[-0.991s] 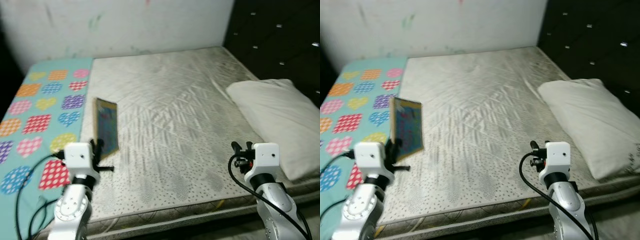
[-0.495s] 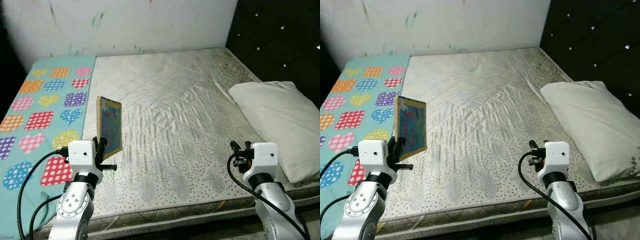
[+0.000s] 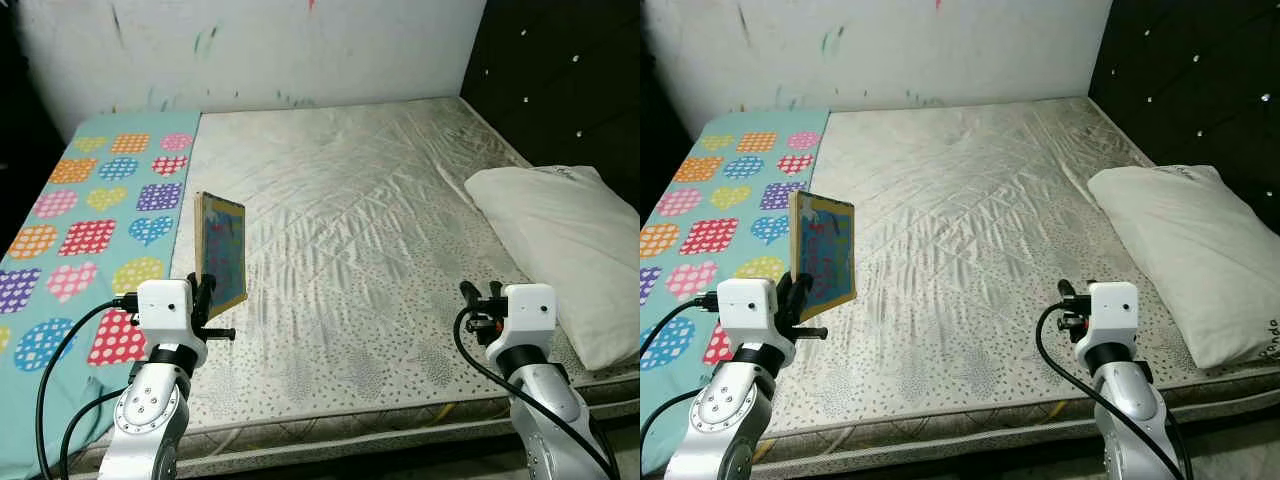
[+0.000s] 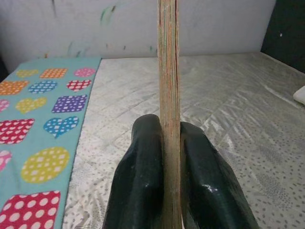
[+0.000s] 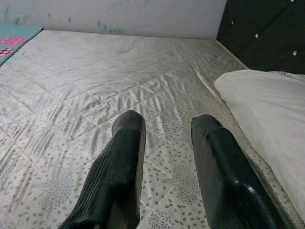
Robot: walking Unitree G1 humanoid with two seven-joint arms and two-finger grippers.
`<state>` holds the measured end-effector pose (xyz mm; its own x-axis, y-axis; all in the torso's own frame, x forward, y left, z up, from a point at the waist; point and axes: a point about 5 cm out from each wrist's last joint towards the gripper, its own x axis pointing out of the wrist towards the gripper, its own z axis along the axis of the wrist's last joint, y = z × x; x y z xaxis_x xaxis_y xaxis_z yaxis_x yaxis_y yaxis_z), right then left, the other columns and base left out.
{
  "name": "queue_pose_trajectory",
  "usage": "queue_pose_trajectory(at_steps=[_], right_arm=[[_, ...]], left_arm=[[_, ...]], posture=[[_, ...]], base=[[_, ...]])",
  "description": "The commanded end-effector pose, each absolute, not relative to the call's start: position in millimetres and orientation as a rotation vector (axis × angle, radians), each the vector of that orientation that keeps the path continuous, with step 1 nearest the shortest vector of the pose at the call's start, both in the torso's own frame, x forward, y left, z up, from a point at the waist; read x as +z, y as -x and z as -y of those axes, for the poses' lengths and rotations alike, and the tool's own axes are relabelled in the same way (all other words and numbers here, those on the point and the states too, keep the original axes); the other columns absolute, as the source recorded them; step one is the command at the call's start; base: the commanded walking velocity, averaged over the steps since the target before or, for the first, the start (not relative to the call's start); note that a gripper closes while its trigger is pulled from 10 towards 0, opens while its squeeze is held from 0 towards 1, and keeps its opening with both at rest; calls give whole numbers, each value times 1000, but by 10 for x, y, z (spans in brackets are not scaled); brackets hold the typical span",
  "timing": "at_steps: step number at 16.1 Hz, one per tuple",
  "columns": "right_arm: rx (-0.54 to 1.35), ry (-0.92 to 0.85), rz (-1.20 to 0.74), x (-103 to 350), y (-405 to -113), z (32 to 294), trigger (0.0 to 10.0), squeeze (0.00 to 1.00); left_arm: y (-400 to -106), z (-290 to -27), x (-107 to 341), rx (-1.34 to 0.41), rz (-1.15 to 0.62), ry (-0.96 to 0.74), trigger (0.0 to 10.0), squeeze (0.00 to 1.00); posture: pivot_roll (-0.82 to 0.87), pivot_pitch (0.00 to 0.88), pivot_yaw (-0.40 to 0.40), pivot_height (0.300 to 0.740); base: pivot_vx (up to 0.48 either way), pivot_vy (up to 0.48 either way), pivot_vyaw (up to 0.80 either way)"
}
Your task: Clean up the room
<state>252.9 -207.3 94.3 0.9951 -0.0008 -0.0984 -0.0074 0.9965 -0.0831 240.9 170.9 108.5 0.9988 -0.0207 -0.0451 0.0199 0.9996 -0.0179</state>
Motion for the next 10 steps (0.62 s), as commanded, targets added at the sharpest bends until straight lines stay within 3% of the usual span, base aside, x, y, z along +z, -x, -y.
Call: queue_pose_trajectory(at_steps=[1,10], right_arm=[[10,87,-88,984,-2560,2053,10000,0],[14,83,-80,998,-2582,2031,10000,0]], left_arm=[[-2426,-1699,1207,-29,6,11,10000,0],[-2438,-1688,1210,-35,6,14,10000,0]], posture=[[-174,9,29,740],[-173,10,31,740]], base=[[0,-266,0],[0,-307,0]])
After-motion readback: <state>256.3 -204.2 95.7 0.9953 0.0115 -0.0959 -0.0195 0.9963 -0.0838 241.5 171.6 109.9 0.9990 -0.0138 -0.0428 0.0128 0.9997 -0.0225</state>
